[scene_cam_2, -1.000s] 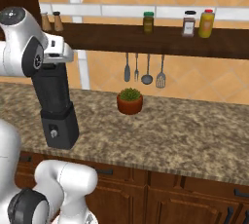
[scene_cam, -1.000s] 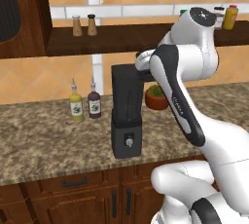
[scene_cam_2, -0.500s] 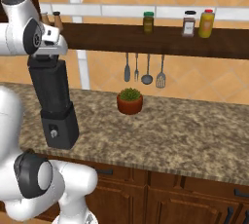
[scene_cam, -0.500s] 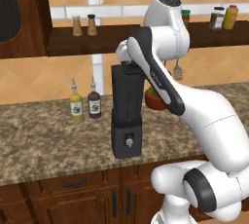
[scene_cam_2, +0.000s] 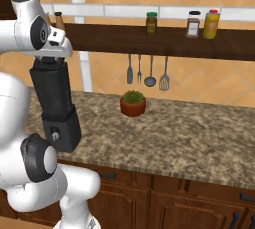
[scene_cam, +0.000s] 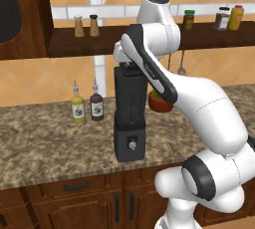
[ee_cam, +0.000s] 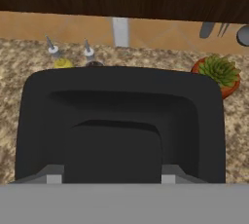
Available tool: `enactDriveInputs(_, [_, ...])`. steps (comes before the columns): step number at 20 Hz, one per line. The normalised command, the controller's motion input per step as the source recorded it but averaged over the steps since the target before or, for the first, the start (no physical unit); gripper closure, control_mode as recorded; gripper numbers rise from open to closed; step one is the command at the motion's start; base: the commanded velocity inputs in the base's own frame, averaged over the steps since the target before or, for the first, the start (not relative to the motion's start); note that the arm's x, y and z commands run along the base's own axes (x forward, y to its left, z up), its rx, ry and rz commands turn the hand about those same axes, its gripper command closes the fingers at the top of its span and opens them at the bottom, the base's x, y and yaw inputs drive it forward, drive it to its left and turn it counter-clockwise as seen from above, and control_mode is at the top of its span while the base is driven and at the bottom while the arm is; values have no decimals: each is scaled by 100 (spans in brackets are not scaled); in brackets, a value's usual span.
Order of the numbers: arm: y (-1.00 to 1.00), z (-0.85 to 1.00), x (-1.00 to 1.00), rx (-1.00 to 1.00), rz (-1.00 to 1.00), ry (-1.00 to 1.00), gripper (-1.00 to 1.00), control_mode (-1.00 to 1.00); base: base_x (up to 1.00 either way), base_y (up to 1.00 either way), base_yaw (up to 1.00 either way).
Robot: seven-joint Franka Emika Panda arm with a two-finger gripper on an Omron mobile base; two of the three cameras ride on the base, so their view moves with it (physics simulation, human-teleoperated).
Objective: Close the lid blender by securely placing the lid on top.
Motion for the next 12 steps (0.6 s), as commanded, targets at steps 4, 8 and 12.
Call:
enactDriveInputs(4, [4, -22, 18, 0, -10, 4, 100, -100, 0, 0, 0])
enactDriveInputs(8, [8, -14, 20, 0, -9, 3, 100, -100, 0, 0, 0])
enactDriveInputs(12, [13, -16, 7, 0, -6, 2, 100, -100, 0, 0, 0])
